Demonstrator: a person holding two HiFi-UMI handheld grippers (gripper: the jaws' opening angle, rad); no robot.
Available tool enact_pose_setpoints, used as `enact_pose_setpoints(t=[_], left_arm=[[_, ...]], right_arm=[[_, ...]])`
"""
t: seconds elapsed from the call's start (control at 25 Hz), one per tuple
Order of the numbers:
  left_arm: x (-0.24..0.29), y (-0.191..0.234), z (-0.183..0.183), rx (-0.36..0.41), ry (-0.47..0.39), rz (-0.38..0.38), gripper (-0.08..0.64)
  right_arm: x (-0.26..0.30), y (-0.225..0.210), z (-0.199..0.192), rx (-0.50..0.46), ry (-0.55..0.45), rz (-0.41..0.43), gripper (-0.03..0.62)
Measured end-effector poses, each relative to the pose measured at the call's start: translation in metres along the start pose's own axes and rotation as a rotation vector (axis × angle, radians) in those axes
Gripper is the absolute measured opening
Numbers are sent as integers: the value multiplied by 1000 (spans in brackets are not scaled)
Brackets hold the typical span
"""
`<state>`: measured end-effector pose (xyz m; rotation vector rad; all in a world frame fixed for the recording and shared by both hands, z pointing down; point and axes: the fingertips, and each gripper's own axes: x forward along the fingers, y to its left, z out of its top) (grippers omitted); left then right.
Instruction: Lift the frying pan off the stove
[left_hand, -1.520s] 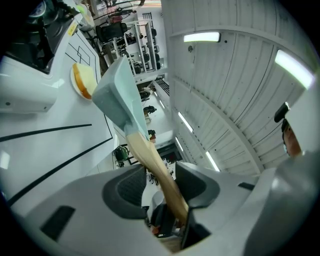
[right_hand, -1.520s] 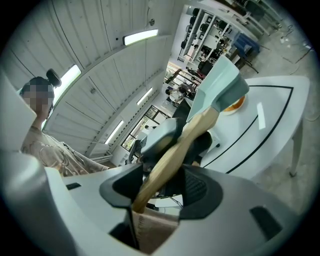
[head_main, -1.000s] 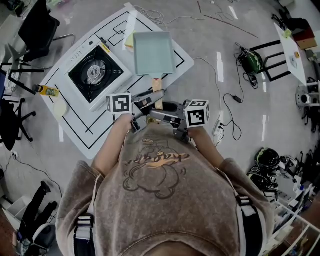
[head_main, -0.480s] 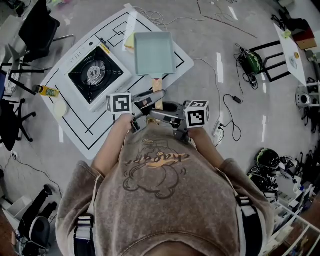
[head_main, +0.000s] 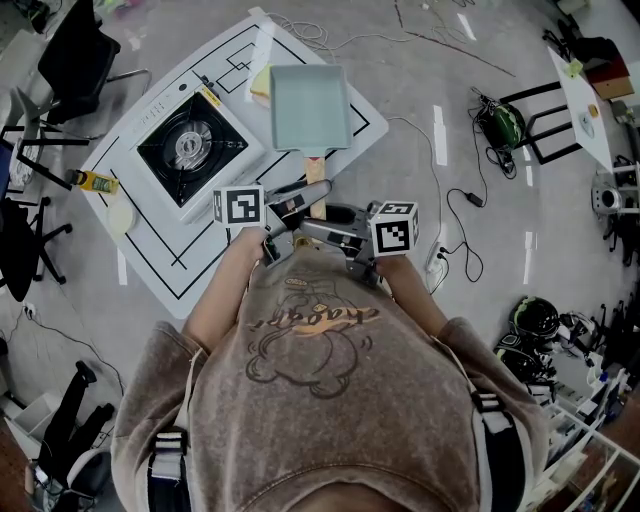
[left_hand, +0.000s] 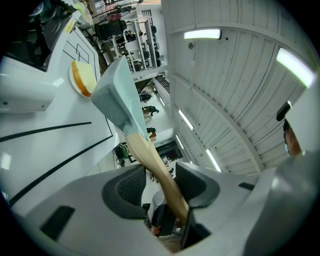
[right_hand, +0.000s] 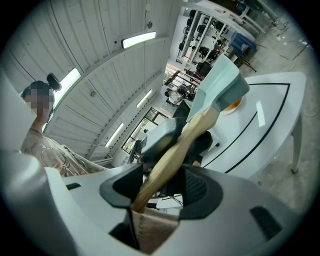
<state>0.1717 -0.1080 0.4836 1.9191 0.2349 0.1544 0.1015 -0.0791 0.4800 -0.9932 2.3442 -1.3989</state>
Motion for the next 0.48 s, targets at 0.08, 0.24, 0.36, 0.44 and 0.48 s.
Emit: enact_pose_setpoints(t=[0.08,0.24,0.36,0.44,0.48], left_arm=[[0,0,0,0,1,0,192],[-1,1,-1,-3,3,3,192],[-1,1,0,-4,4,2,192],[-1,1,1,-5,4,2,192],[-1,2,1,-6,4,2,192]], right_arm=[[0,0,0,0,0,0,221],[1,0,-1,2,-1,-1,221],[1,-1,0,4,-1,-2,221],[2,-1,0,5,-2,-3,222],[2,-1,0,6,-2,-3,222]])
